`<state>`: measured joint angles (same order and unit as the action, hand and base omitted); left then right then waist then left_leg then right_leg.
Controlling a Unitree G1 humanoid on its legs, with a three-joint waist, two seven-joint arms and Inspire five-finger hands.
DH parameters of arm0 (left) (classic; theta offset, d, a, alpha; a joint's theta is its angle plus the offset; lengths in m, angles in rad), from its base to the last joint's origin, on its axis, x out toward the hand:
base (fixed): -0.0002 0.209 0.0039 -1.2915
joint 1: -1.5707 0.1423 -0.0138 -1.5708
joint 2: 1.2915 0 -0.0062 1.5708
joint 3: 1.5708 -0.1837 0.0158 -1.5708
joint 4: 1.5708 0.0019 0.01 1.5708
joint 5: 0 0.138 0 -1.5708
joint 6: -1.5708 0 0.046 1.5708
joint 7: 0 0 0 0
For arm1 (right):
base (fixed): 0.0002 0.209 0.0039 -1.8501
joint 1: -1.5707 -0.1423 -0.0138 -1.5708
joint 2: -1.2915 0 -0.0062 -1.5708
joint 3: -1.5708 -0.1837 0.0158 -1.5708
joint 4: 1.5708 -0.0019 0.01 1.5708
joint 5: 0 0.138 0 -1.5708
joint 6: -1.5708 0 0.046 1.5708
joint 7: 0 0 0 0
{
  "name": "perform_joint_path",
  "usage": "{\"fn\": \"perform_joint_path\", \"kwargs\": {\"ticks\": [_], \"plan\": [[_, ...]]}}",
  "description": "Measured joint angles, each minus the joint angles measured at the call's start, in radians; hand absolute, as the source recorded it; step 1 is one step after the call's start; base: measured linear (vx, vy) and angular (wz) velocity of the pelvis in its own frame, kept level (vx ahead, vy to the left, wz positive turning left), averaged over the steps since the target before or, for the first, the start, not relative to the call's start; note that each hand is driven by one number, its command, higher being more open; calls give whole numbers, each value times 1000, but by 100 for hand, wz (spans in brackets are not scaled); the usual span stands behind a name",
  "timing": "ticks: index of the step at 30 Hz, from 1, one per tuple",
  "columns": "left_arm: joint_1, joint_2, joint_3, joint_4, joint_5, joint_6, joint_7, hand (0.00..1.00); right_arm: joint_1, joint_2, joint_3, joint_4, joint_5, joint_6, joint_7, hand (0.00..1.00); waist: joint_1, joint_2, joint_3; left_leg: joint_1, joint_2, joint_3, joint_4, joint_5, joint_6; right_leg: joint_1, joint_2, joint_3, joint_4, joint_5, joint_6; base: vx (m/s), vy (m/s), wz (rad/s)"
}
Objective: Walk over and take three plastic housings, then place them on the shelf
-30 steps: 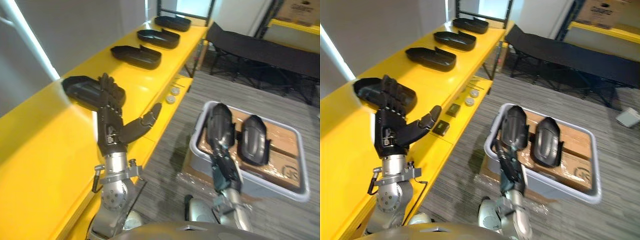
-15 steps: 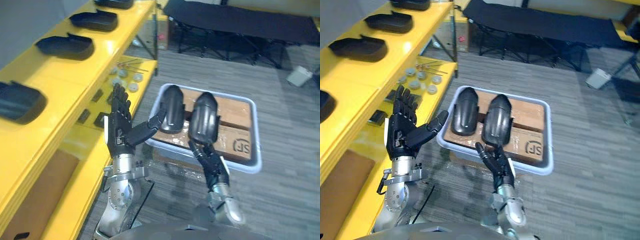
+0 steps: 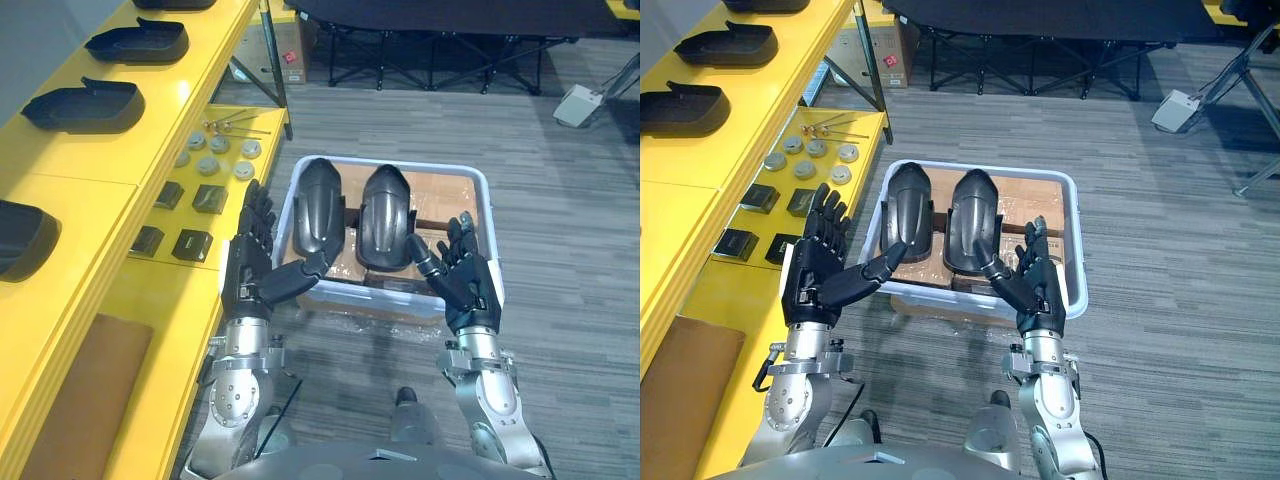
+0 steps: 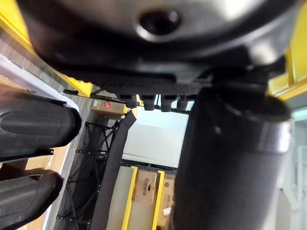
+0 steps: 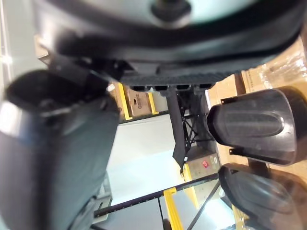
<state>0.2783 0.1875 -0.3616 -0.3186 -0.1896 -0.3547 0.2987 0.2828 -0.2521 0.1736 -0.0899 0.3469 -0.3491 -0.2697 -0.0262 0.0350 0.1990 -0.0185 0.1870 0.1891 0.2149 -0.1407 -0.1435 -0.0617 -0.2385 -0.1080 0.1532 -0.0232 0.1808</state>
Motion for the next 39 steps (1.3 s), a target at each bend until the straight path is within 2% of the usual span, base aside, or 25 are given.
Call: {"fn": "perform_joint_path", "kwargs": {"ticks": [3, 5, 8, 12, 16, 18, 23, 27, 29, 32, 34, 39], "plan": [[-26, 9, 42, -3, -4, 1, -2, 100, -95, -20, -81, 93, -27, 79, -8, 100, 0, -17, 8, -62, -1, -6, 67, -24, 4, 8, -3, -14, -74, 47, 3, -108, 73, -2], [-47, 10, 50, -4, -4, 1, -14, 100, -182, -29, -167, 201, -20, 95, -44, 100, 2, -20, 18, -115, 0, -24, 108, -32, 6, 1, -2, -31, -105, 74, 2, -147, 51, 16], [-78, 10, 52, -28, -3, 2, -45, 100, -350, -75, -292, 352, 24, 126, -110, 100, 28, -27, 77, -190, 1, -51, 161, -33, 6, -30, 0, -43, -130, 112, -1, -179, 47, 14], [-88, 17, 75, -58, 1, 8, -63, 100, -509, -164, -331, 475, 63, 126, -159, 100, 64, -37, 150, -263, 0, -94, 204, -30, 10, -44, 8, -74, -160, 150, -8, -111, 23, 17], [-96, 48, 96, -66, 4, 10, -100, 100, -657, -261, -330, 650, 64, 132, -151, 100, 107, -36, 174, -311, -4, -128, 220, -23, 14, -60, 11, -102, -159, 155, -9, -50, 5, 25], [-114, 76, 100, -65, 7, 10, -110, 100, -752, -310, -319, 726, 93, 143, -141, 100, 127, -31, 198, -325, -8, -145, 223, -13, 15, -62, 11, -117, -158, 158, -10, -14, -2, 21], [-173, 88, 128, -33, 5, 9, -129, 100, -942, -408, -242, 896, 100, 178, -98, 100, 161, -16, 228, -372, -17, -174, 234, -4, 19, -83, 10, -142, -157, 166, -11, -13, 13, 18], [-199, 90, 135, 39, 16, 14, -157, 100, -1053, -455, -193, 1044, 102, 253, -59, 100, 179, 2, 250, -393, -24, -188, 238, 0, 25, -94, 6, -160, -151, 179, -14, -7, 33, 10], [-198, 95, 132, 65, 42, 29, -158, 100, -1089, -467, -186, 1114, 102, 282, -42, 100, 185, 9, 255, -394, -27, -190, 237, 1, 27, -95, 4, -164, -150, 179, -14, -6, 27, 5], [-195, 98, 121, 119, 42, 33, -155, 100, -1136, -509, -181, 1193, 95, 320, -19, 100, 188, 38, 273, -397, -29, -200, 236, 4, 30, -97, 3, -181, -136, 179, -14, -24, 16, 8], [-189, 98, 121, 128, 39, 33, -145, 100, -1163, -545, -181, 1235, 86, 348, -18, 100, 190, 48, 278, -416, -32, -206, 236, 11, 30, -112, 1, -190, -136, 179, -14, -40, 9, 7], [-187, 94, 107, 146, -14, 34, -138, 100, -1196, -575, -185, 1315, 51, 404, -21, 100, 192, 54, 281, -429, -33, -211, 236, 20, 29, -121, 1, -195, -132, 179, -14, -35, 4, 3]]}}
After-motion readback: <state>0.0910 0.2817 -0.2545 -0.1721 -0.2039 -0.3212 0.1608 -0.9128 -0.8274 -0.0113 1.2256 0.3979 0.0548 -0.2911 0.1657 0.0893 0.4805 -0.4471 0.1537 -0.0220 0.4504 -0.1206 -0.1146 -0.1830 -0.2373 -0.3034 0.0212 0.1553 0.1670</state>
